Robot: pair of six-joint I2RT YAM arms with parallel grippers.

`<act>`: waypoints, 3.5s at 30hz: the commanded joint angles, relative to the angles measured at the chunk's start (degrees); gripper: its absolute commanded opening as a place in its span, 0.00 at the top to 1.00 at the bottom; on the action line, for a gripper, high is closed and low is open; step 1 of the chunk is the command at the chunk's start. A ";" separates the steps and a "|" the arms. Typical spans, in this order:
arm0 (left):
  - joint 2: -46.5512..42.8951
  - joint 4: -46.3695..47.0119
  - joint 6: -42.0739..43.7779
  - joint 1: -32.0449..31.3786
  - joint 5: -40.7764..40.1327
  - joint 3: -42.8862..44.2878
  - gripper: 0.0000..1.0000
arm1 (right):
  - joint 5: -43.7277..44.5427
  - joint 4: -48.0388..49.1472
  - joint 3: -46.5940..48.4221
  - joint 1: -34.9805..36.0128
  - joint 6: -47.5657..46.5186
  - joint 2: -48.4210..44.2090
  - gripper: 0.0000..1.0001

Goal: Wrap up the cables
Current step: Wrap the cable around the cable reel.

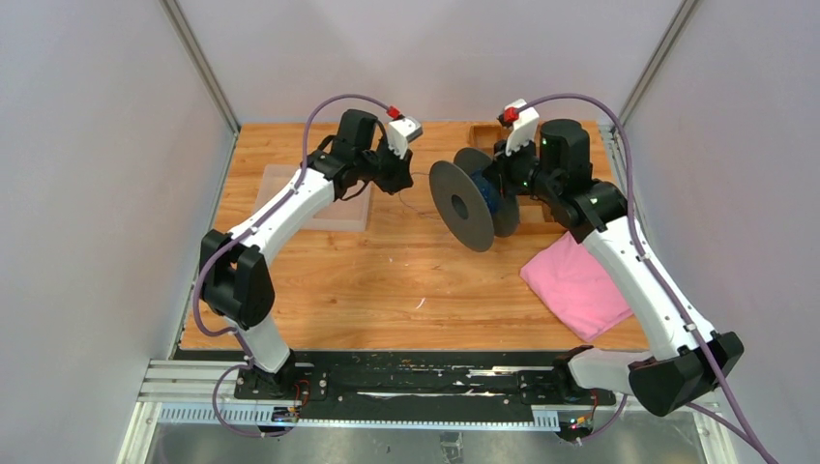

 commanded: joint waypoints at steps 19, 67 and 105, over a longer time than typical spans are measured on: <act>2.32 33.38 -24.77 1.43 12.60 -15.77 0.74 | -3.42 -3.47 15.73 -2.65 9.53 3.12 1.00; 4.24 88.22 -41.71 -5.29 16.69 -38.32 0.57 | -1.05 -5.77 22.61 -2.89 10.25 4.94 0.99; -1.74 52.53 -22.47 -21.97 15.98 -29.43 1.00 | 25.38 4.39 10.37 -3.34 4.46 7.18 0.99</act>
